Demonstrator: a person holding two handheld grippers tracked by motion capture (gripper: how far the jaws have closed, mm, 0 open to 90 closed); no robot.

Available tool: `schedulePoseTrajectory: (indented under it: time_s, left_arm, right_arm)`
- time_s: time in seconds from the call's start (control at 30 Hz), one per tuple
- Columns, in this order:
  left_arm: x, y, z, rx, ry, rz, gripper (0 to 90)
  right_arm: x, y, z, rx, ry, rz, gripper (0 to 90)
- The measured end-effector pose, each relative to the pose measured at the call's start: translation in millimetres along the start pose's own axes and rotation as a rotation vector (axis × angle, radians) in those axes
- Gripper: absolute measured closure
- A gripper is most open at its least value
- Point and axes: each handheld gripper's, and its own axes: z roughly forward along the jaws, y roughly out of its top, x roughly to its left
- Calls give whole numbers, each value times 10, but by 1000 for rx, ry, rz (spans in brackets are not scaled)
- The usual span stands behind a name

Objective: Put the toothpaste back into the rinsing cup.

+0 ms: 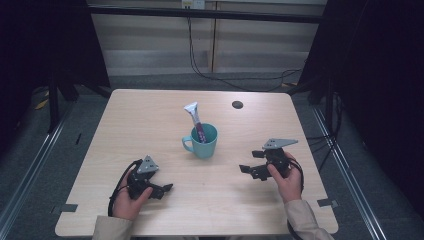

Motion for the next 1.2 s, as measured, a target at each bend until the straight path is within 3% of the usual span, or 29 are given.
schedulePoseTrajectory:
  time_s: [0.67,0.93,1.2]
  left_arm:
    - [-1,0,0,-2,1,-3,109]
    - [-2,-1,1,-4,0,-5,109]
    - [-2,-1,1,-3,-1,-4,109]
  right_arm:
    - [-133,-345,-133,39,-39,32,164]
    - [-141,-454,-136,67,-58,25,165]
    - [-139,-529,-156,96,-81,-12,165]
